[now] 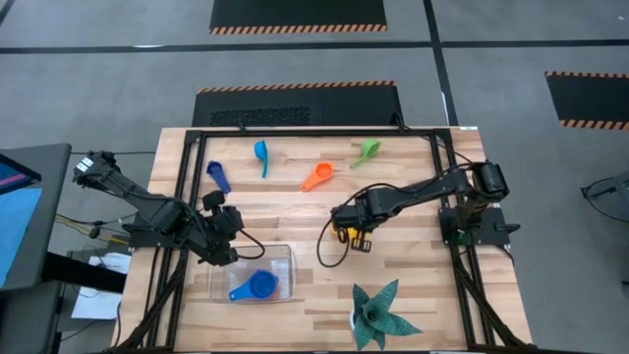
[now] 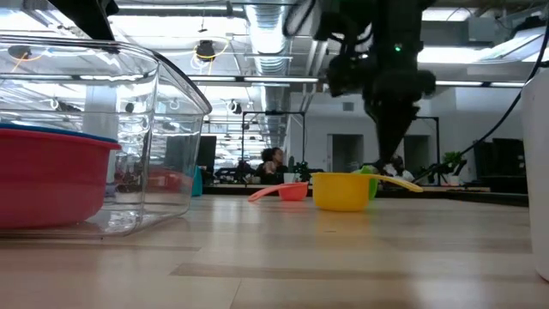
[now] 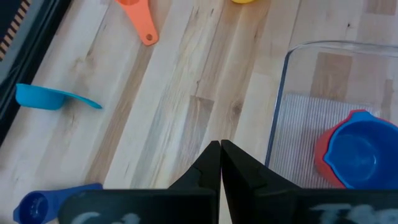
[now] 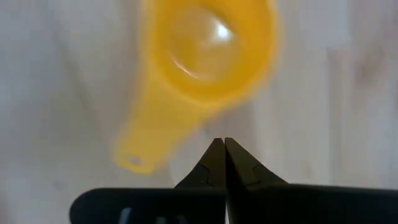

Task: Nest measuring cups in basket
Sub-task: Stack the yellow measuring cup on top of the blue measuring cup in the transparent bin

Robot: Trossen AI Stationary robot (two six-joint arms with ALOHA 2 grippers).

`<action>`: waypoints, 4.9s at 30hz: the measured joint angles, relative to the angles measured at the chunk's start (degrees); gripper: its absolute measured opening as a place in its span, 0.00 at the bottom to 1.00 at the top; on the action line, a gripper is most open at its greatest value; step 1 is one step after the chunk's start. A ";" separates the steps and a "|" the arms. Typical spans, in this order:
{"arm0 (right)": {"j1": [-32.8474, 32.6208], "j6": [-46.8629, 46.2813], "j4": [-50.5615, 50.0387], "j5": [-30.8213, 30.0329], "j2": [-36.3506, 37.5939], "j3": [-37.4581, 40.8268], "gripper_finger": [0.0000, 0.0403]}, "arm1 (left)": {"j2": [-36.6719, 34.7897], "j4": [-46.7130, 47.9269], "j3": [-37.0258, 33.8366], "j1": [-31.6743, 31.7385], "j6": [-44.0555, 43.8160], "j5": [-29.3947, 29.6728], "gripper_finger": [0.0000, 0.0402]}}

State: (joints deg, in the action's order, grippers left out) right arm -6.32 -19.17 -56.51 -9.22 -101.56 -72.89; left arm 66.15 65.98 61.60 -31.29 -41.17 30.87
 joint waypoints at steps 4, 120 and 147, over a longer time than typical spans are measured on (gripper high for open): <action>0.14 -1.51 0.65 -0.04 -2.21 0.99 0.01 | 0.00 -0.04 0.00 0.00 0.00 0.00 0.00; -24.40 -41.86 -4.79 -37.82 43.33 12.42 0.19 | 57.83 -22.09 37.52 26.67 74.88 -21.05 0.01; -24.79 -50.02 -7.12 -37.05 36.66 12.45 0.19 | 21.32 14.62 23.24 7.51 0.59 -26.07 0.00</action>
State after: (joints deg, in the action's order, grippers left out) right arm -31.11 -69.19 -63.62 -46.28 -64.90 -60.44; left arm 87.47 80.59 84.85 -23.78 -40.58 4.80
